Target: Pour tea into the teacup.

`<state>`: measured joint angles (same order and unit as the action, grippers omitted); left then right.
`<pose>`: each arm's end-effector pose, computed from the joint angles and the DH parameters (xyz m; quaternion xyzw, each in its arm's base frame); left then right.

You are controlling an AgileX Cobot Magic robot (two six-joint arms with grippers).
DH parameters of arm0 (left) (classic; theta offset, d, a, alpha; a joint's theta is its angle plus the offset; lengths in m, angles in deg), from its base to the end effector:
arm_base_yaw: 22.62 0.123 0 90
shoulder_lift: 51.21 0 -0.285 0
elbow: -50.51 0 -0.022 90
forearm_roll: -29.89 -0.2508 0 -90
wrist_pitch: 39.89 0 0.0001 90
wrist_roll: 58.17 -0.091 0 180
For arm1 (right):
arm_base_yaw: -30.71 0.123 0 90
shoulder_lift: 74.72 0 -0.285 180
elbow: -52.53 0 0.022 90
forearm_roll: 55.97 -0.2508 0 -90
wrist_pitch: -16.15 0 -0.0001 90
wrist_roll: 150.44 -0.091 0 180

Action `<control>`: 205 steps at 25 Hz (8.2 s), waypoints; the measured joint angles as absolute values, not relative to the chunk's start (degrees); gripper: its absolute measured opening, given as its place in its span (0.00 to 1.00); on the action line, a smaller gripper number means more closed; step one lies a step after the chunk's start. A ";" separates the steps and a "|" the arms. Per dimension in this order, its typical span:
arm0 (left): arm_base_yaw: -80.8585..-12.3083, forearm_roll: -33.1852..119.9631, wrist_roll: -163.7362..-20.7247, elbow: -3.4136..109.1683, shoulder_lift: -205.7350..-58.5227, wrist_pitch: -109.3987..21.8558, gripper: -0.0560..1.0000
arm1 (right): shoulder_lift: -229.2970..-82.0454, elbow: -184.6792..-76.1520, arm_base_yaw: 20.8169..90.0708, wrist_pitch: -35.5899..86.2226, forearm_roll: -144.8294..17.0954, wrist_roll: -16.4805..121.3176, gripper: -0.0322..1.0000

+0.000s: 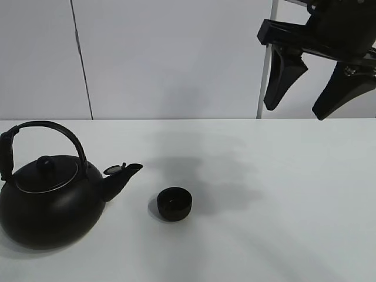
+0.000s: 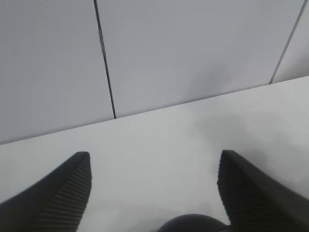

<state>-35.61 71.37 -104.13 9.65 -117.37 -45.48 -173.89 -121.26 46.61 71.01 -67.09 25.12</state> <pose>0.2088 -0.0543 0.2984 0.1442 0.8122 -0.0678 0.5611 0.3078 0.1026 0.2747 -0.0568 0.9798 0.1164 0.1526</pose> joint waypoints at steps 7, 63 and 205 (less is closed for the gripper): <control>-35.61 65.92 -112.94 8.50 -117.37 -47.53 0.56 | -173.89 -121.26 46.61 70.17 -67.09 25.12 0.50; -39.62 96.67 -138.35 0.03 -117.37 -43.66 0.56 | -173.89 -121.26 46.61 57.83 -66.73 26.38 0.50; -56.47 52.81 -90.86 0.77 -155.06 9.98 0.16 | -173.89 -120.98 46.61 64.41 -71.64 25.07 0.50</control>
